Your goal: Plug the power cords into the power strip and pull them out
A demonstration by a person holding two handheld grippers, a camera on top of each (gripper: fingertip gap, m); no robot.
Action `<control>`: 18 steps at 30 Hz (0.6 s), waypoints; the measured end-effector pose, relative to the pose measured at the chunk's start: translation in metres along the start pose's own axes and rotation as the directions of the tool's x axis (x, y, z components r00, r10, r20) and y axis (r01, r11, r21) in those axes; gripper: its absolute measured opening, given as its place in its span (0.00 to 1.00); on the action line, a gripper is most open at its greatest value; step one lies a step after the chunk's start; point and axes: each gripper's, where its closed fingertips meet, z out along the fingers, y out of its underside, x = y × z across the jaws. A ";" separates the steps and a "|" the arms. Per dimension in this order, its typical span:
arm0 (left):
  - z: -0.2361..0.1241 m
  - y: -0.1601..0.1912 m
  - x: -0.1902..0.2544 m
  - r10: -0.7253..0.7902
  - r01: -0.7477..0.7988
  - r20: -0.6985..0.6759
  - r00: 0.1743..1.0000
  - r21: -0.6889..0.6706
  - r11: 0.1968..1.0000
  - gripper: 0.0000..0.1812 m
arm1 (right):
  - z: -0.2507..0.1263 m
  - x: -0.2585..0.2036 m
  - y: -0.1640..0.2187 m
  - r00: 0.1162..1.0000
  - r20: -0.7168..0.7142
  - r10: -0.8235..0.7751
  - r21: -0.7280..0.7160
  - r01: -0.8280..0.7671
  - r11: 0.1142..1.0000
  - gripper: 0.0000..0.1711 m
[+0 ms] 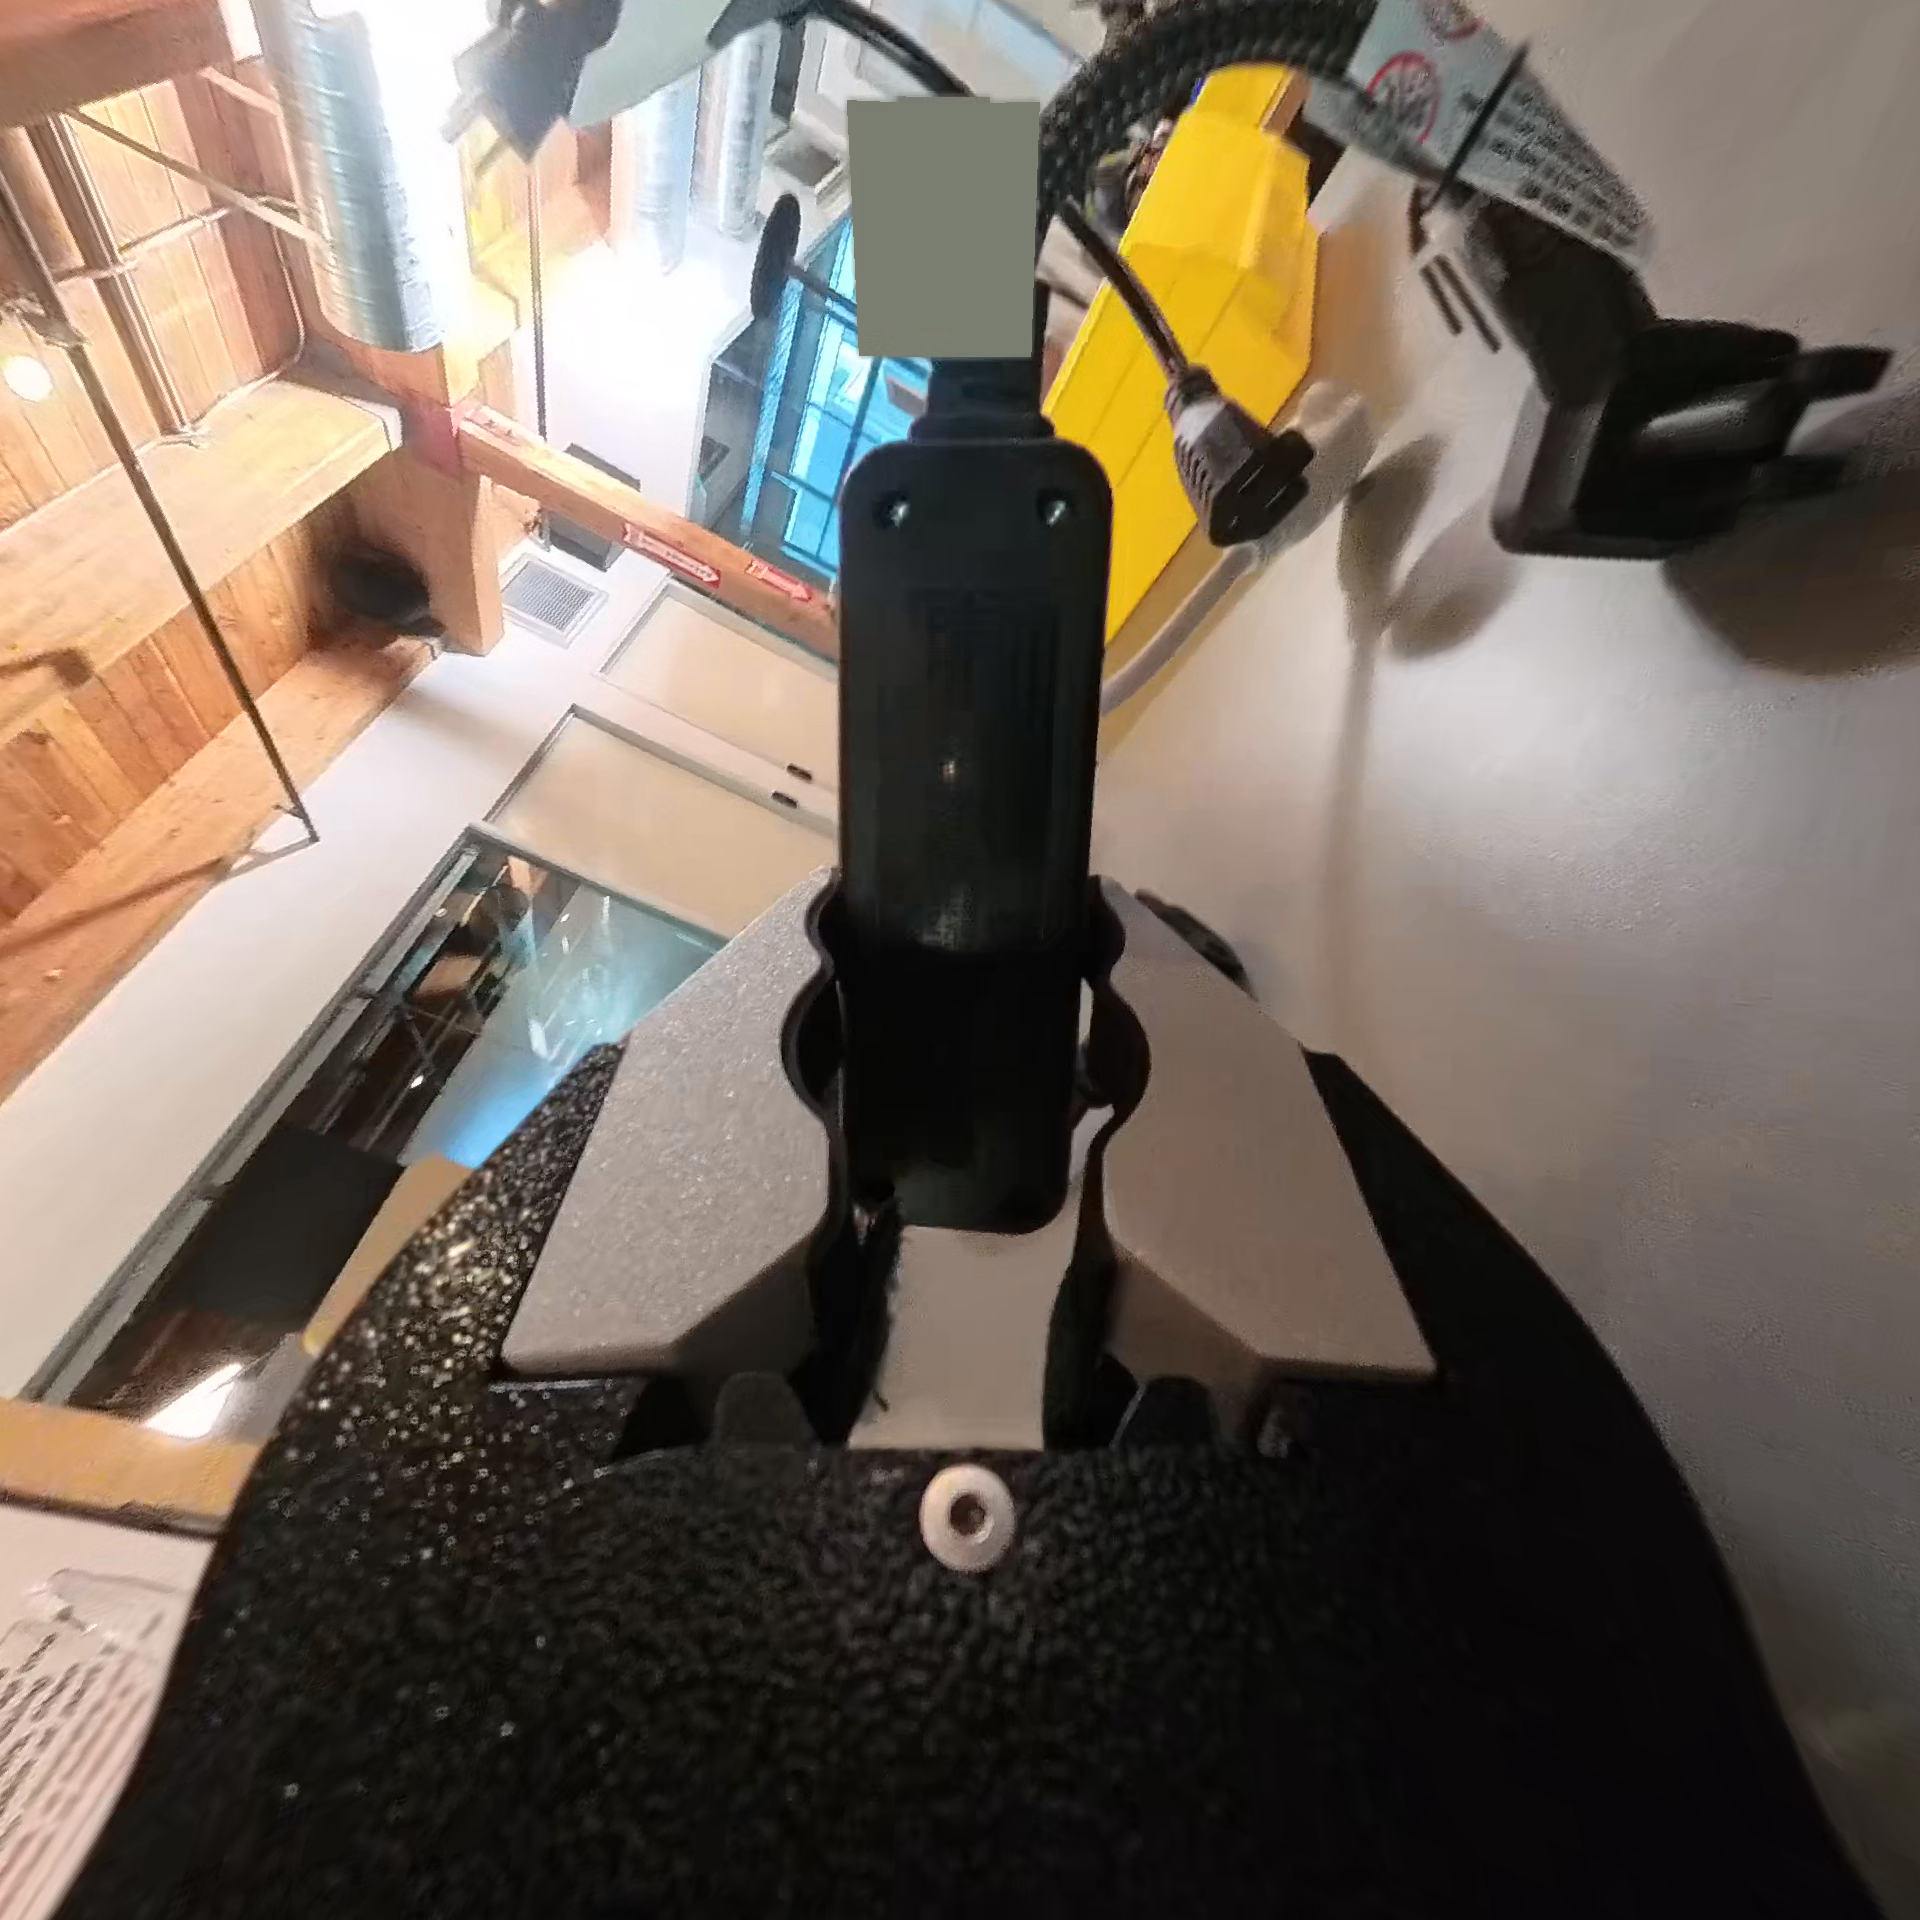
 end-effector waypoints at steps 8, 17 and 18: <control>-0.005 -0.011 0.013 -0.113 0.124 -0.135 0.984 0.077 0.989 0.24 | -0.026 -0.039 -0.075 0.941 0.114 -0.319 0.252 0.283 0.925 0.13; -0.010 -0.018 0.021 -0.160 0.183 -0.209 0.965 0.096 0.978 0.24 | -0.093 -0.124 -0.116 0.838 0.545 -0.037 0.289 -0.146 0.946 0.12; -0.010 -0.018 0.021 -0.149 0.171 -0.203 0.968 0.095 0.981 0.24 | -0.097 -0.128 -0.112 0.825 0.565 -0.017 0.258 -0.157 0.953 0.12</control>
